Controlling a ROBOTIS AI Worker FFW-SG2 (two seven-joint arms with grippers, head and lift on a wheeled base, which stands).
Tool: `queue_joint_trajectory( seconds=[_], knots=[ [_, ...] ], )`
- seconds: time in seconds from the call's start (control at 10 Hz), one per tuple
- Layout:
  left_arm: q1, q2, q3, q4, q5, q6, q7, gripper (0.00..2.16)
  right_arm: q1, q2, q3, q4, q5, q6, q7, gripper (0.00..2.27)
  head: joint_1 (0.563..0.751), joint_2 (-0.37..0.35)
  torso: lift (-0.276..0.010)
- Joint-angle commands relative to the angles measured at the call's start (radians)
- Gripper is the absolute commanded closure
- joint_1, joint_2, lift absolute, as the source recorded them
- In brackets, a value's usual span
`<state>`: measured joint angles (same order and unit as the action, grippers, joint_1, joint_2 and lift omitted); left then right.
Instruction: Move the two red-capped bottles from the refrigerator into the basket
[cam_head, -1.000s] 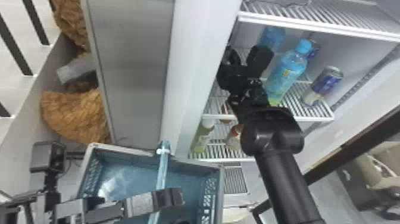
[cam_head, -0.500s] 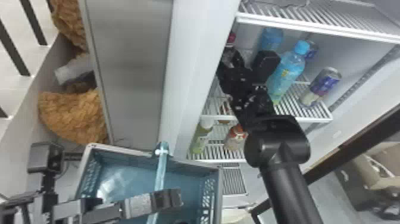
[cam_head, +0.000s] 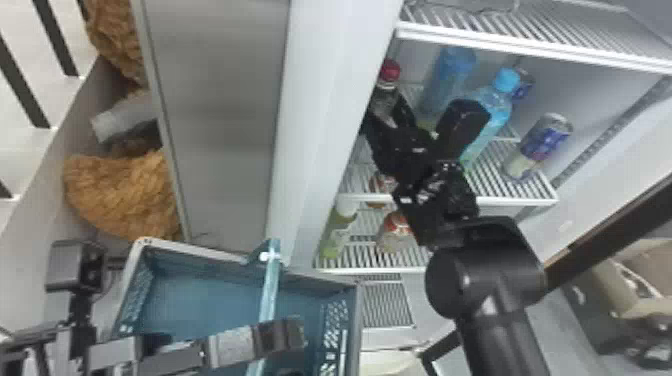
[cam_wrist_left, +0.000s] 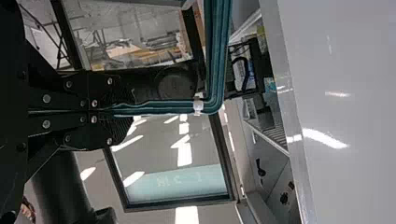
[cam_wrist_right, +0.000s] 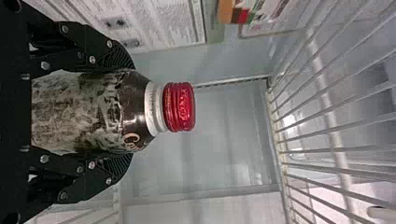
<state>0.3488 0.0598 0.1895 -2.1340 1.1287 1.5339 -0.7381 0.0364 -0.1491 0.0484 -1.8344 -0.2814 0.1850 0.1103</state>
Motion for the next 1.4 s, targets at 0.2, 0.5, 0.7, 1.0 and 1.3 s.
queue_joint_trajectory(
  seconds=[0.2,0.5,0.7,1.0,1.3],
  knots=[
    [0.002,-0.003,0.002,0.0,0.0,0.0,-0.001,1.21,0.135,-0.012,-0.034,-0.187,-0.026,0.068,-0.003,1.28,0.695,-0.264,0.0],
    [0.005,-0.005,0.002,0.0,0.0,0.0,0.0,1.21,0.253,-0.027,-0.044,-0.327,-0.066,0.105,-0.001,1.28,0.695,-0.279,0.0],
    [0.002,-0.006,0.002,0.0,0.0,0.0,0.0,1.21,0.317,-0.038,-0.048,-0.39,-0.078,0.124,-0.001,1.28,0.695,-0.277,0.0],
    [0.002,-0.008,0.004,0.0,0.0,0.0,-0.001,1.21,0.452,-0.053,-0.076,-0.535,-0.117,0.159,-0.001,1.28,0.695,-0.285,0.0],
    [0.002,-0.008,0.004,0.0,0.0,0.0,0.0,1.21,0.592,-0.059,-0.1,-0.678,-0.161,0.188,0.005,1.28,0.695,-0.289,0.0]
  ],
)
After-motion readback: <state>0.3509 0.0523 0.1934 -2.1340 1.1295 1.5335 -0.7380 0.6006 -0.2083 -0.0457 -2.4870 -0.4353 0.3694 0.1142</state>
